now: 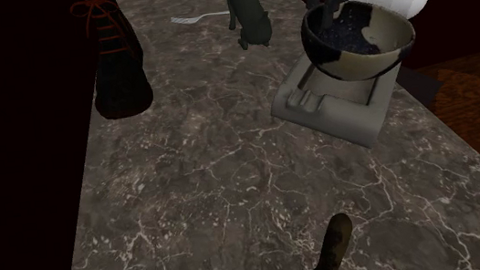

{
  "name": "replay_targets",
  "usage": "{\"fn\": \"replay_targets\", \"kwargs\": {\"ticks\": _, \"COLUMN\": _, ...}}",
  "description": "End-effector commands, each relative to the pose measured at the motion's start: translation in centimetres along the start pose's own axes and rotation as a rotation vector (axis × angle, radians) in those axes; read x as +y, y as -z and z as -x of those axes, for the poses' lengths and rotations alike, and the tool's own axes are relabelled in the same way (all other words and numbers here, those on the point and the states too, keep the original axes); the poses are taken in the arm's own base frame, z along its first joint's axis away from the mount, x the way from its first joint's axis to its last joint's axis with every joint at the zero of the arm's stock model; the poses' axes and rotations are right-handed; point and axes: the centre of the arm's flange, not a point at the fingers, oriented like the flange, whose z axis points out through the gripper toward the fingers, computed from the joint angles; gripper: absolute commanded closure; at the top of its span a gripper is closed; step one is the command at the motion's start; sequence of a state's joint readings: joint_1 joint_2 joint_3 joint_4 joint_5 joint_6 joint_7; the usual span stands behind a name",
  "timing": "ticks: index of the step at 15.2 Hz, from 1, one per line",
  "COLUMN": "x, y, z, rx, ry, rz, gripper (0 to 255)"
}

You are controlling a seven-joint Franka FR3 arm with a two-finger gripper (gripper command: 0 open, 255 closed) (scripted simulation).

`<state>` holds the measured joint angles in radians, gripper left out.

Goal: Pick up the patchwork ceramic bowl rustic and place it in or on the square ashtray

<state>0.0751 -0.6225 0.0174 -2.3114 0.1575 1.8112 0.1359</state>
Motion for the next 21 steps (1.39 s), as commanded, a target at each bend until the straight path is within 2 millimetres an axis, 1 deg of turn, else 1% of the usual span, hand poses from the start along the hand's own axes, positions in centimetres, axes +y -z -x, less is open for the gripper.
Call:
{"fn": "replay_targets", "kwargs": {"ticks": 1, "x": 0.0, "y": 0.0, "z": 0.0, "rx": 0.001, "ry": 0.0, "rz": 0.0, "gripper": 255}}
{"fn": "replay_targets", "kwargs": {"ticks": 3, "x": 0.0, "y": 0.0, "z": 0.0, "rx": 0.001, "ry": 0.0, "rz": 0.0, "gripper": 255}}
{"fn": "replay_targets", "kwargs": {"ticks": 4, "x": 0.0, "y": 0.0, "z": 0.0, "rx": 0.001, "ry": 0.0, "rz": 0.0, "gripper": 0}}
{"fn": "replay_targets", "kwargs": {"ticks": 9, "x": 0.0, "y": 0.0, "z": 0.0, "rx": 0.001, "ry": 0.0, "rz": 0.0, "gripper": 0}}
{"fn": "replay_targets", "kwargs": {"ticks": 12, "x": 0.0, "y": 4.0, "z": 0.0, "rx": 0.001, "ry": 0.0, "rz": 0.0, "gripper": 0}}
{"fn": "replay_targets", "kwargs": {"ticks": 13, "x": 0.0, "y": 5.0, "z": 0.0, "rx": 0.001, "ry": 0.0, "rz": 0.0, "gripper": 0}}
{"fn": "replay_targets", "kwargs": {"ticks": 21, "x": 0.0, "y": 5.0, "z": 0.0, "rx": 0.001, "ry": 0.0, "rz": 0.0, "gripper": 0}}
